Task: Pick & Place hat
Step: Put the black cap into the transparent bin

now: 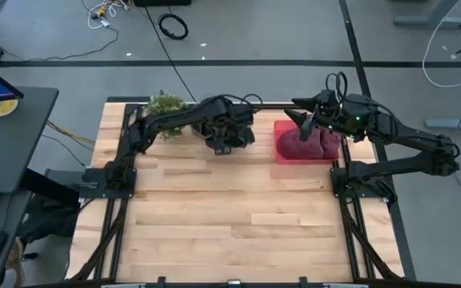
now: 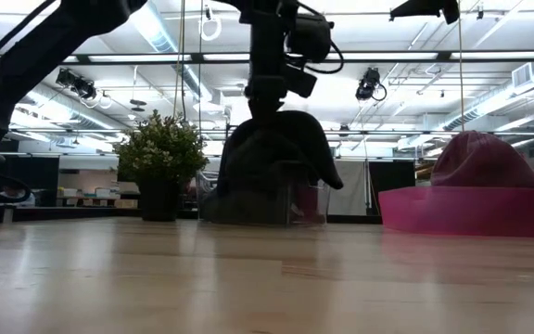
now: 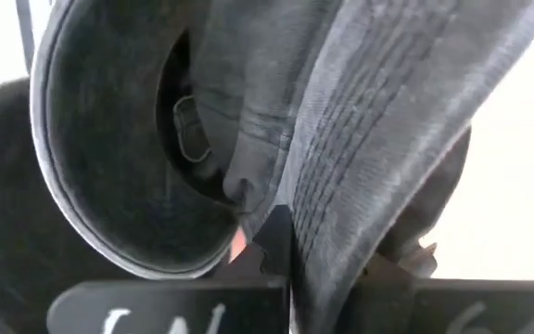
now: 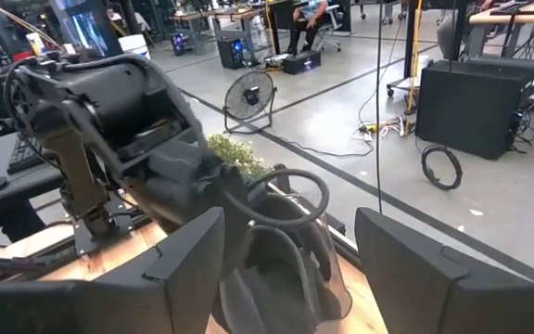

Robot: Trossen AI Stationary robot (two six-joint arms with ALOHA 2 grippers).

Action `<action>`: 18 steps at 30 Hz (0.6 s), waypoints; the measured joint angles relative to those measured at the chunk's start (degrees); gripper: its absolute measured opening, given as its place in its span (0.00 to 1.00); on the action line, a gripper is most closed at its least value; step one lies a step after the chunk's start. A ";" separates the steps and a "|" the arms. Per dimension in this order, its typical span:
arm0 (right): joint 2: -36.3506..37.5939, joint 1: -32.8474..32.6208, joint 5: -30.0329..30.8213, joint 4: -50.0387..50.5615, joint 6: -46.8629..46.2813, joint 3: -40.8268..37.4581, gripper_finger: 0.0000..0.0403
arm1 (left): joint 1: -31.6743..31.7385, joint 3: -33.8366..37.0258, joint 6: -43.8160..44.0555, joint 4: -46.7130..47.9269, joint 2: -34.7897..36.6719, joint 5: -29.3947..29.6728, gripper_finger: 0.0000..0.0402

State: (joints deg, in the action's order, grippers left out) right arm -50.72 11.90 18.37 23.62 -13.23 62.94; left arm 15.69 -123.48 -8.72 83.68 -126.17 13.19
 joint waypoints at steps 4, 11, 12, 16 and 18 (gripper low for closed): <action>0.02 0.00 -0.02 -0.55 -1.16 -0.37 0.61 | 3.05 0.08 7.54 -2.04 -0.26 -3.69 0.03; -0.02 0.00 -2.82 -0.79 -3.24 -2.56 0.61 | 8.19 0.24 17.50 -4.24 -0.46 -10.72 0.03; -0.04 0.00 -2.93 -0.73 -3.49 -2.76 0.61 | 8.47 0.24 18.47 -4.24 -0.46 -10.84 0.03; -0.02 0.00 -2.94 -0.79 -3.81 -2.95 0.61 | 8.95 0.36 20.17 -4.33 0.01 -11.32 0.03; -0.02 0.00 -2.95 -0.83 -3.70 -2.97 0.61 | 8.91 0.45 20.48 -4.22 0.50 -11.72 0.03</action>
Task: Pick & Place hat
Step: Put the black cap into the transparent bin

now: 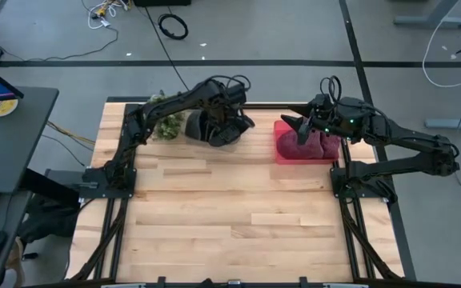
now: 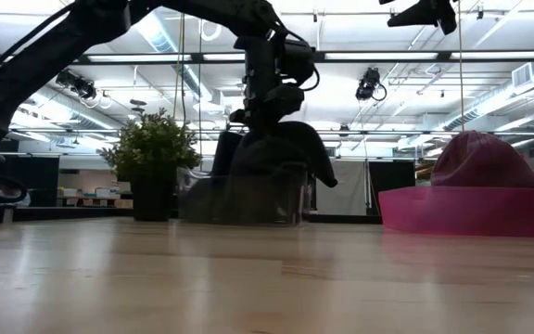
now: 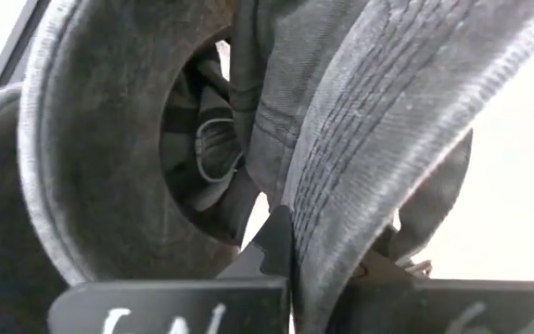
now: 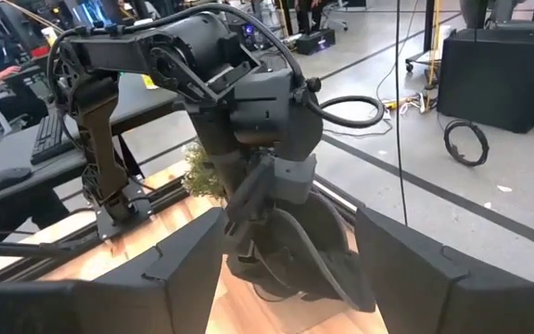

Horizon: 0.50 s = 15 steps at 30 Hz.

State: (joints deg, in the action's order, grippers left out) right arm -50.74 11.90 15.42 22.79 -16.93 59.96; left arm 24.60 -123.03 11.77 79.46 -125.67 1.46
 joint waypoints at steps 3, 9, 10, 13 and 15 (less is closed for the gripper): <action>0.00 0.00 0.02 -0.03 0.47 0.00 0.61 | 0.00 -0.02 1.92 1.15 1.11 0.21 0.03; 0.00 0.02 0.04 -0.11 0.97 -0.02 0.61 | 0.09 -3.65 6.10 8.97 1.74 0.68 0.03; 0.00 0.02 0.03 -0.11 1.11 -0.02 0.61 | 0.14 -4.19 7.48 9.86 1.85 0.80 0.03; 0.00 0.02 0.04 -0.07 1.11 -0.04 0.61 | 0.62 -4.91 9.63 10.71 1.93 1.05 0.03; 0.00 0.01 0.04 -0.07 1.11 -0.04 0.61 | 1.04 -4.91 11.45 10.65 1.93 0.25 0.03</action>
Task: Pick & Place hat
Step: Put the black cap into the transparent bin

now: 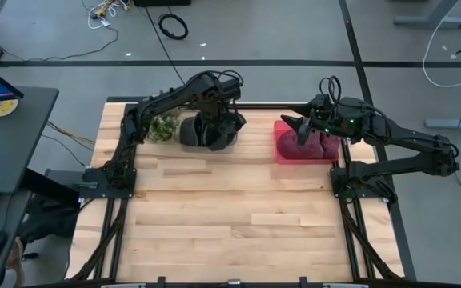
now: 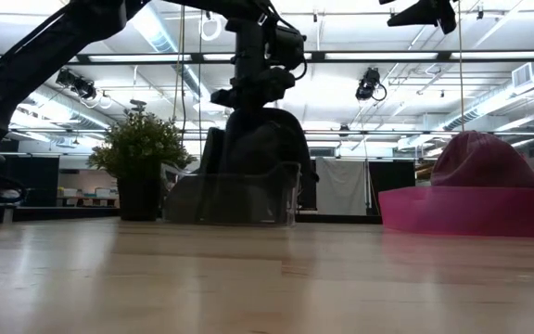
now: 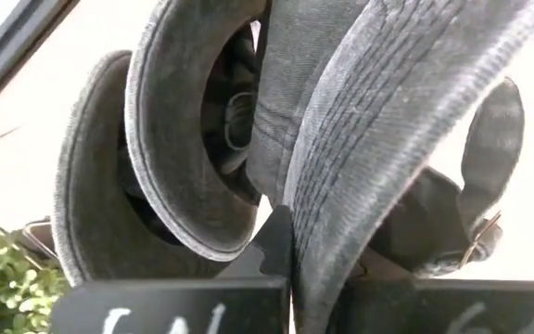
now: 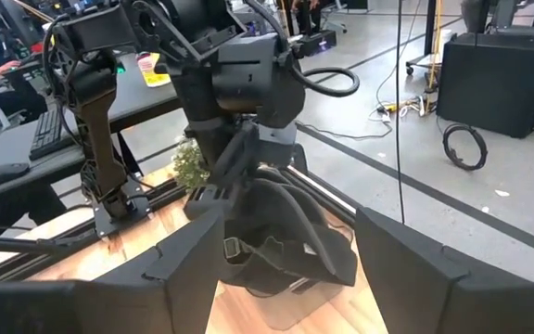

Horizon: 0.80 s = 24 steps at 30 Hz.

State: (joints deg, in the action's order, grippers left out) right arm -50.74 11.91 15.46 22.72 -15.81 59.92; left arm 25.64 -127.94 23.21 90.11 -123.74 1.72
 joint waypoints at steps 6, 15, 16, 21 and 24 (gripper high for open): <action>0.00 -0.01 0.00 0.07 0.01 0.00 0.61 | 0.65 -0.02 1.69 -0.03 0.00 -1.93 0.03; 0.00 0.01 0.00 0.09 0.02 0.00 0.61 | 0.93 0.72 -1.57 -1.30 -0.15 -3.59 0.03; 0.00 0.01 0.00 0.09 0.02 0.00 0.61 | 0.73 0.83 -2.15 -1.66 -0.18 -3.52 0.03; 0.00 0.01 0.01 0.09 0.20 0.00 0.61 | -1.15 -1.54 -4.22 -1.74 -0.20 -4.23 0.03; 0.00 0.01 0.02 0.09 0.24 0.00 0.61 | -2.05 -4.18 -3.91 -1.60 0.02 -3.62 0.03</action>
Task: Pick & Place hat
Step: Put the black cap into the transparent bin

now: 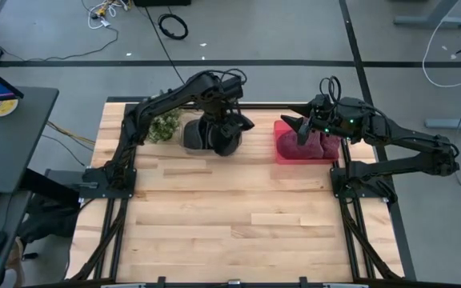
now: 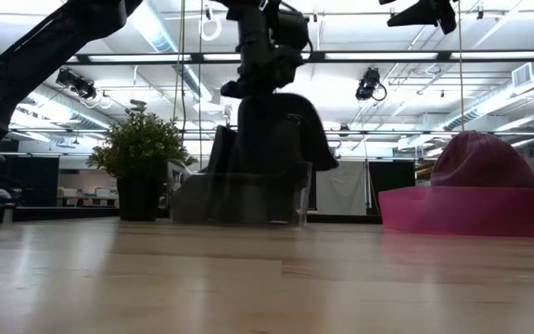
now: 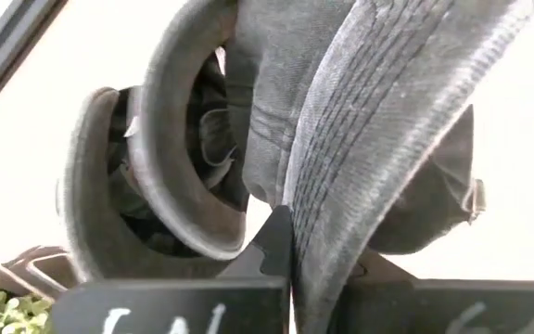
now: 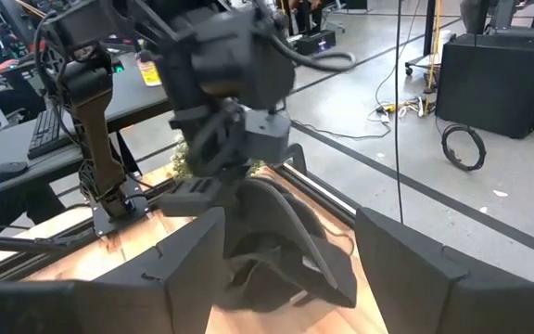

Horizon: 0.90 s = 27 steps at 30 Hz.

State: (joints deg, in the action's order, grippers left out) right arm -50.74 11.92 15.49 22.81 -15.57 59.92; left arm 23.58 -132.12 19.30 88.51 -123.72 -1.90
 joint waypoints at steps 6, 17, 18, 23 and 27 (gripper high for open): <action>0.00 0.00 0.00 0.16 0.00 0.00 0.61 | -0.67 -2.88 -3.55 -0.21 0.06 -1.28 0.03; 0.02 -0.01 0.00 0.48 -0.22 0.00 0.61 | -4.48 1.48 -19.33 1.40 -0.51 4.93 0.03; 0.02 0.00 0.00 0.48 -0.30 0.00 0.61 | -4.47 1.76 -17.02 1.38 -0.53 5.71 0.03; 0.02 -0.01 0.00 0.48 -0.67 0.00 0.61 | -3.22 3.24 -3.09 1.07 -0.55 5.67 0.04; 0.02 0.00 -0.02 0.48 -1.15 0.00 0.61 | -2.10 3.22 4.88 1.18 -0.55 4.55 0.03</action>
State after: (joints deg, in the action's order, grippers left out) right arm -50.72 11.92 15.46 23.29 -16.73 59.92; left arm 21.48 -128.90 24.18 89.69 -124.27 2.65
